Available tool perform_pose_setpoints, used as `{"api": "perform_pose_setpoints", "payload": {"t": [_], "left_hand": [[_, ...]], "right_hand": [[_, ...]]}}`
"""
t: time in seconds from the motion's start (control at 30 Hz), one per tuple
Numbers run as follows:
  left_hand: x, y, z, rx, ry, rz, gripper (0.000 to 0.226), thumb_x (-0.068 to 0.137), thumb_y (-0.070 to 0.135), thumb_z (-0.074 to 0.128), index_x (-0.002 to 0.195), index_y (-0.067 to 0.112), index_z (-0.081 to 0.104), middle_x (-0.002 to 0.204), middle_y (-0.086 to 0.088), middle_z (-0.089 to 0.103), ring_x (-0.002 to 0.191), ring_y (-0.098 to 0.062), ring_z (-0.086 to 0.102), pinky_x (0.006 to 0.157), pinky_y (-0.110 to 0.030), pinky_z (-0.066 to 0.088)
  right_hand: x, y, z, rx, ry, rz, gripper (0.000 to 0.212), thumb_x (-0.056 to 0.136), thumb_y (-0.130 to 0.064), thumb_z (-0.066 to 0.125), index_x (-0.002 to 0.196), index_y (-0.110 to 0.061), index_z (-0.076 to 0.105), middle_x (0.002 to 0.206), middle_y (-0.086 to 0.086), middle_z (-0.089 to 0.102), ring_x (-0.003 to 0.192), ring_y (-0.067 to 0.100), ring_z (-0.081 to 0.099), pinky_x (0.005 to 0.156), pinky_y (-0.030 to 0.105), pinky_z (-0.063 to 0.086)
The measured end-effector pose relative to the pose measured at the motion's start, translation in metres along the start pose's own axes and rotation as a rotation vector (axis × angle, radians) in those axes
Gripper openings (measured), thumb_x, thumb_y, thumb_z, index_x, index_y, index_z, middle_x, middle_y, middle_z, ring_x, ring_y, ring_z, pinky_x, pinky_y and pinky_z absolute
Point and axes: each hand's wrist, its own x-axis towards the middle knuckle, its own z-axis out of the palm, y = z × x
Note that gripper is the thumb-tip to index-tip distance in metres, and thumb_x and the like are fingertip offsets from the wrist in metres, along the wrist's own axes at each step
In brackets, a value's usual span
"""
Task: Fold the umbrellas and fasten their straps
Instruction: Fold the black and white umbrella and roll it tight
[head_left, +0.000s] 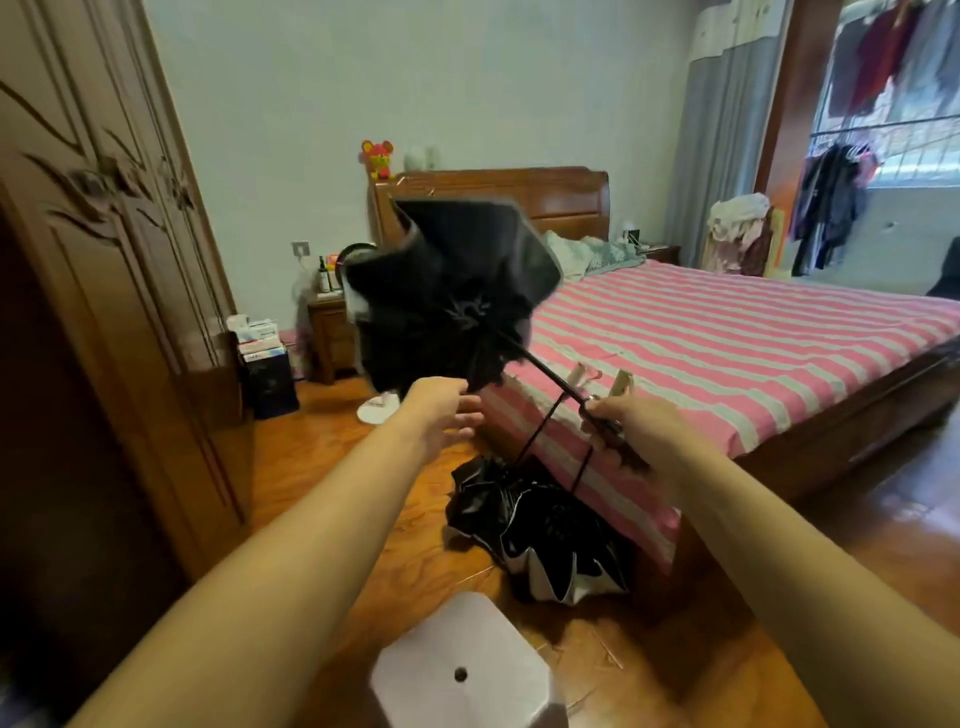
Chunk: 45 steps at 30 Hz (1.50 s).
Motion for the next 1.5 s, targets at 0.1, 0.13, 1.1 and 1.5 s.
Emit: {"api": "perform_pose_setpoints", "payload": {"t": [0.1, 0.13, 1.1, 1.5], "left_hand": [[0.008, -0.013, -0.029, 0.167, 0.084, 0.117, 0.022, 0.103, 0.015, 0.051, 0.124, 0.013, 0.058, 0.108, -0.009, 0.065, 0.085, -0.021, 0.064, 0.071, -0.034, 0.054], [0.011, -0.018, -0.039, 0.288, 0.126, 0.174, 0.029, 0.101, 0.016, 0.055, 0.13, 0.015, 0.055, 0.115, -0.01, 0.063, 0.091, -0.021, 0.064, 0.074, -0.034, 0.056], [0.044, -0.23, -0.156, 1.471, -0.013, 0.447, 0.059, 0.081, 0.062, 0.071, 0.129, 0.03, 0.058, 0.125, -0.003, 0.043, 0.125, -0.028, 0.039, 0.11, -0.044, 0.031], [0.016, -0.271, -0.126, 1.334, -0.134, 0.476, 0.031, 0.087, 0.049, 0.067, 0.09, 0.028, 0.044, 0.089, 0.006, 0.065, 0.085, -0.026, 0.066, 0.063, -0.039, 0.047]], "right_hand": [[0.004, 0.005, -0.007, -0.023, -0.049, -0.034, 0.016, 0.097, -0.019, 0.066, 0.087, -0.007, 0.062, 0.061, 0.007, 0.049, 0.041, 0.011, 0.041, 0.04, 0.021, 0.029], [0.007, 0.007, -0.012, -0.084, -0.066, -0.032, 0.02, 0.094, -0.021, 0.071, 0.082, -0.007, 0.062, 0.062, 0.008, 0.05, 0.045, 0.013, 0.041, 0.044, 0.024, 0.03], [0.008, 0.019, -0.059, -0.547, -0.557, 0.235, 0.038, 0.08, -0.026, 0.075, 0.095, 0.009, 0.07, 0.078, 0.021, 0.06, 0.044, 0.014, 0.041, 0.038, 0.02, 0.027], [0.046, 0.098, -0.054, -0.157, 0.493, -0.336, 0.016, 0.107, -0.026, 0.051, 0.097, -0.014, 0.053, 0.071, 0.0, 0.054, 0.041, 0.0, 0.05, 0.04, 0.019, 0.041]]}}
